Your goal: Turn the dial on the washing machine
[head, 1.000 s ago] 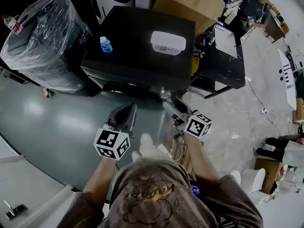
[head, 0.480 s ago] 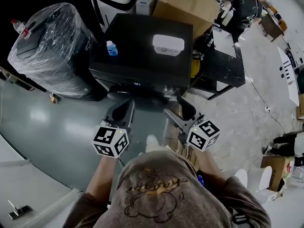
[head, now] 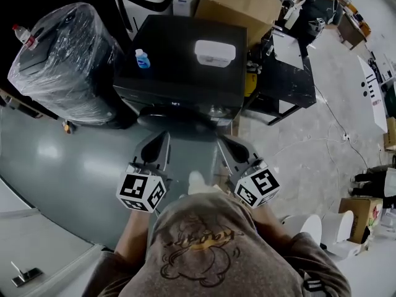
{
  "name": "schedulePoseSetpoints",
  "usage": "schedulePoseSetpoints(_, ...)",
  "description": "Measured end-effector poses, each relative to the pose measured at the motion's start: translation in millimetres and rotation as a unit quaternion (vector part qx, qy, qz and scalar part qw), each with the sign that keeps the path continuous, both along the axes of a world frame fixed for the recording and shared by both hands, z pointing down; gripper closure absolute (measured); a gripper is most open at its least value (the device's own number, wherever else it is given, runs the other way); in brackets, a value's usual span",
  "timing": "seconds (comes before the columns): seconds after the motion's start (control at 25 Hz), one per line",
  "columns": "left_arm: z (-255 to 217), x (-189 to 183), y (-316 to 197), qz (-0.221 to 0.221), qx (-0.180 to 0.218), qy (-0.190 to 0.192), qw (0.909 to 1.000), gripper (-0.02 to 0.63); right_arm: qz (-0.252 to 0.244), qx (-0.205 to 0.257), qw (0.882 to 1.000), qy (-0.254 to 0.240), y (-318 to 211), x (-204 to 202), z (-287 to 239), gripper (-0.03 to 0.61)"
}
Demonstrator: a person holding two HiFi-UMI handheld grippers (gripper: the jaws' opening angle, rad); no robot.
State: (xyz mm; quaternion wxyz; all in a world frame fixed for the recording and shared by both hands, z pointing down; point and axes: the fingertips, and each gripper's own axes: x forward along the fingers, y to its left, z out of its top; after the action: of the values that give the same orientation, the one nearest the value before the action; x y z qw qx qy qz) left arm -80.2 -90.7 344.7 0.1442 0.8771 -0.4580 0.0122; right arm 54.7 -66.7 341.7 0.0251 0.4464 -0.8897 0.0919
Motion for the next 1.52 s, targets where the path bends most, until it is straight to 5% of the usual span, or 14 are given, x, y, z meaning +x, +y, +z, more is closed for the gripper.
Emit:
schedulePoseSetpoints(0.52, 32.1, -2.9, 10.5, -0.028, 0.026, 0.003, 0.9993, 0.618, 0.066, 0.000, 0.998, -0.007, -4.6, 29.2, 32.0, 0.578)
schedulePoseSetpoints(1.52, 63.2, -15.6, 12.8, -0.056, -0.010, -0.010, 0.9983, 0.618, 0.062, -0.026, 0.998, -0.005, -8.5, 16.9, 68.2, 0.578)
